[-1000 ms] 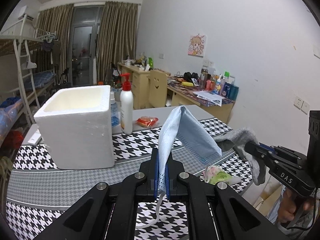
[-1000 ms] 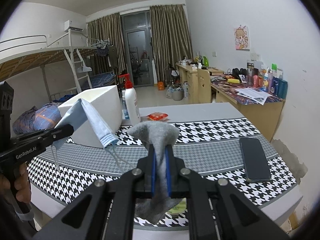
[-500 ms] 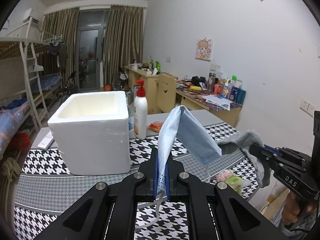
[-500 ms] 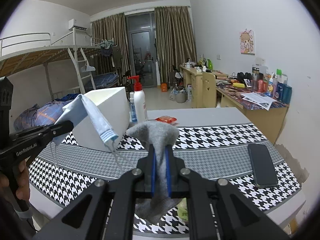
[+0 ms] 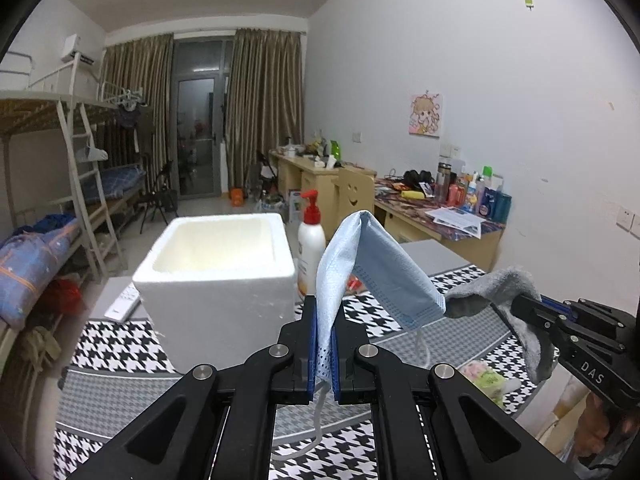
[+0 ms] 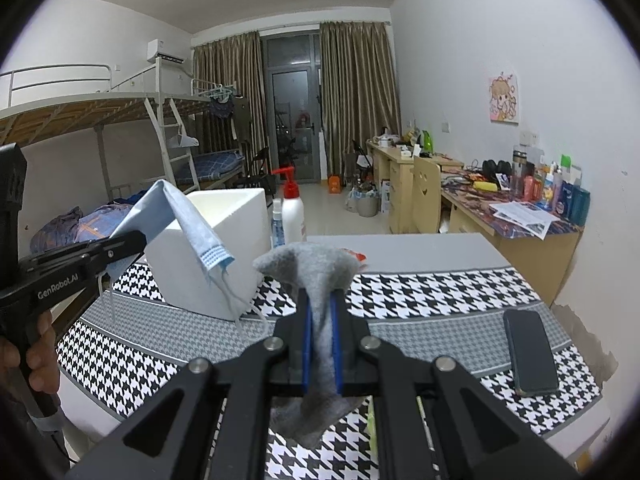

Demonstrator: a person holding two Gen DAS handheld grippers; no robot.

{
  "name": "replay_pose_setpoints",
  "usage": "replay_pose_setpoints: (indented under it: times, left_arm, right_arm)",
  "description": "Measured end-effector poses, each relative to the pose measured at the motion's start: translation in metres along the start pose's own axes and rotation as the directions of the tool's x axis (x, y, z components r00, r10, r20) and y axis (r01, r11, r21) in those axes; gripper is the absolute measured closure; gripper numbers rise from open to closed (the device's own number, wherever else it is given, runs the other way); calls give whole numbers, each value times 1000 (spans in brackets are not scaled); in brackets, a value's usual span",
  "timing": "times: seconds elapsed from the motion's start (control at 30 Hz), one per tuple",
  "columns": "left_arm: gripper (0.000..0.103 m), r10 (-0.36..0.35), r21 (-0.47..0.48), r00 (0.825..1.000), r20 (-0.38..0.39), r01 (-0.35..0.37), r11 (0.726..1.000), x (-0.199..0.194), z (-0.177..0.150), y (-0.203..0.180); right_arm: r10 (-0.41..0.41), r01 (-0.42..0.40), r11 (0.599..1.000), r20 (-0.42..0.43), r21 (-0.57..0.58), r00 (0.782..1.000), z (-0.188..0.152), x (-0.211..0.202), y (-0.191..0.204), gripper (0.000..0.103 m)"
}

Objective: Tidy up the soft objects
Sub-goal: 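Carry the mask and grey cloth with both tools over the white foam box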

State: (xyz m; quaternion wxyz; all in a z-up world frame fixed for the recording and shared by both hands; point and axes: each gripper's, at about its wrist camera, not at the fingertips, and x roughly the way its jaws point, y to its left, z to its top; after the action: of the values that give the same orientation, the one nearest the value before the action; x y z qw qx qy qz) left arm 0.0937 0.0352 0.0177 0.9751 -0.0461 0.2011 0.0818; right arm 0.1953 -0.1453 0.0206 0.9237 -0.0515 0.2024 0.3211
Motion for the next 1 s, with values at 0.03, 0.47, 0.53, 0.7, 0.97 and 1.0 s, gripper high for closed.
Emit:
replay_pose_setpoints:
  times: [0.03,0.47,0.53,0.7,0.97,1.0]
  left_arm:
    - [97,4,-1,1000,4,-4,1000,-1,1,-1]
    - [97,41,0,999,27,-41,999,-1,16,13]
    - [97,48,3,998,33,-48,999,0,19,14]
    - [97,62,2,997,46,-62,998,1,29,20]
    - [97,86,-2,995,53,-86,996,6,37,26]
    - [97,88,-1,995,54,-88,996,7,37,26]
  right_arm:
    - [1,-1,1000,3,-2,1000,1,0,1,92]
    - [31,-30,999,23,-23,999,16,11,15,92]
    - [33,-33,999,24,-25,999,19,13,17,92]
    - [36,-34,999,34,-36,999,27,17,23,91]
    - [51,-47,997,61,-55,997,39,22,31,91]
    - [57,-54,997,61,-57,996,41,23,32,91]
